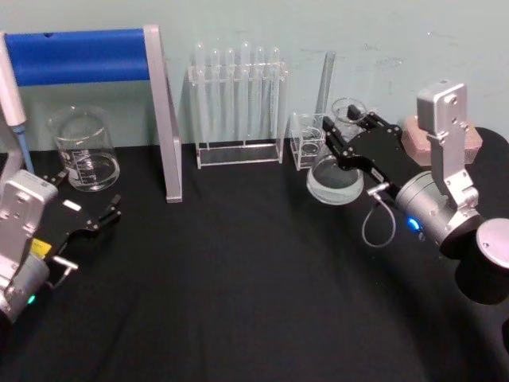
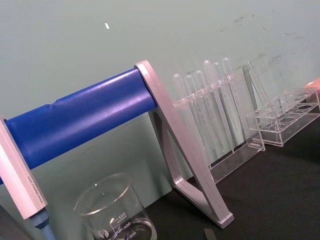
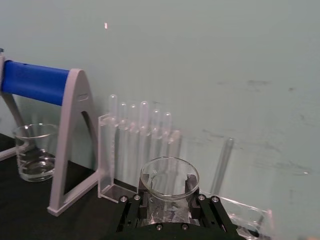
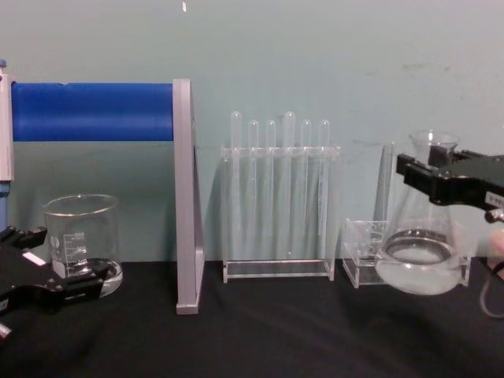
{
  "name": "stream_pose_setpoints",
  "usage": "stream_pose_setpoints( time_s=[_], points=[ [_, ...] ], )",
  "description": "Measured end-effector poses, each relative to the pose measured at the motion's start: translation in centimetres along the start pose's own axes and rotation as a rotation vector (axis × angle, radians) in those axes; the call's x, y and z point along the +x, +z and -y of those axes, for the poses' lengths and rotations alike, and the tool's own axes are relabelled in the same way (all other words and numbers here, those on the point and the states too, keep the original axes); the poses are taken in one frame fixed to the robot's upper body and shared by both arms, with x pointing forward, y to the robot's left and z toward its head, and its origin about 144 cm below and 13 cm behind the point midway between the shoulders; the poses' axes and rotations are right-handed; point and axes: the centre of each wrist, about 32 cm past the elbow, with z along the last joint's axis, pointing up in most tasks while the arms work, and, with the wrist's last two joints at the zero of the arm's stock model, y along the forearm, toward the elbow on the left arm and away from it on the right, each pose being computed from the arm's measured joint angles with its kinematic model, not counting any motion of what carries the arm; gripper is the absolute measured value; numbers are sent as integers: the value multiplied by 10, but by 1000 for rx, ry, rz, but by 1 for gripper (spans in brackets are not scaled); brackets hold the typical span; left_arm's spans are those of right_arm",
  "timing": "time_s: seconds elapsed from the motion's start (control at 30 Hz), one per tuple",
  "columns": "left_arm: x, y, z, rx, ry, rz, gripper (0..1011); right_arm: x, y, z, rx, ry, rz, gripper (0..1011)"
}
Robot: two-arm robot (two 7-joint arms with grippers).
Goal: Grasp the erlenmeyer flask with one hand, shake it three times, then place it back.
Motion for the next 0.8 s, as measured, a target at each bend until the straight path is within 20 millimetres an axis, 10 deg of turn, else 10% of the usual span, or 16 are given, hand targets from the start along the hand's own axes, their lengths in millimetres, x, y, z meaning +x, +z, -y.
stream_pose_setpoints(
  time_s=[0.8],
  points=[
    [0,0,0,0,0,0,1001,-85,11,-6,36,427,-71,450]
  ],
)
